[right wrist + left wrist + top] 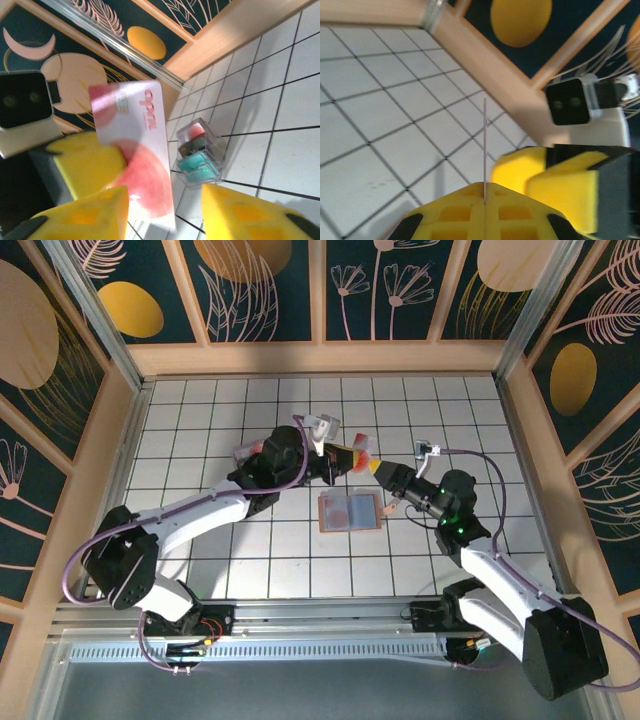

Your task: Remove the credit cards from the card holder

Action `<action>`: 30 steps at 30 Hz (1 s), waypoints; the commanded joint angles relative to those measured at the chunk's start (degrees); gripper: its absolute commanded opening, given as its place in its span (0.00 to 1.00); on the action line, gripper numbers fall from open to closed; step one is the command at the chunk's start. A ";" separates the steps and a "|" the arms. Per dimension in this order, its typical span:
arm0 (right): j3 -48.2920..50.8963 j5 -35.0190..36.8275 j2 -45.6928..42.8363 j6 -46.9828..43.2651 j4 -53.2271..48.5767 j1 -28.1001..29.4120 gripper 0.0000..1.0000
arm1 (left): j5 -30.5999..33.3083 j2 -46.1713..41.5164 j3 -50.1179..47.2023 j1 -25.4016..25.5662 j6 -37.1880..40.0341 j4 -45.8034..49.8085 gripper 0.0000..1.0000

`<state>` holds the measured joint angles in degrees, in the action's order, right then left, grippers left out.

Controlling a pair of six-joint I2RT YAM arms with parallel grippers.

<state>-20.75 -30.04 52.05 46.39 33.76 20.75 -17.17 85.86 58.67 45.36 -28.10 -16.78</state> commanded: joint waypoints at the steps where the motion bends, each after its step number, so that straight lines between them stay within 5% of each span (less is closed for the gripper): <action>1: -3.64 2.62 -3.50 -5.37 -8.43 0.26 0.51 | 7.62 -3.80 1.73 -1.54 12.94 9.17 0.00; 7: -6.34 9.22 -7.07 -9.11 -18.70 0.23 0.57 | 15.03 -6.44 3.02 -4.26 27.86 18.52 0.00; 22: -7.54 21.91 -12.88 -9.76 -30.20 0.34 0.68 | 15.70 -4.45 6.08 -16.08 61.90 34.78 0.00; 30: -8.31 25.85 -14.97 -9.57 -33.11 0.24 0.75 | 14.32 -8.23 -0.82 -20.96 71.24 31.01 0.00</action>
<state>-26.55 -7.35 37.74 37.56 2.17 20.78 -1.48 79.88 59.18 26.83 37.36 14.85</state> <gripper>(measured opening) 0.745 0.056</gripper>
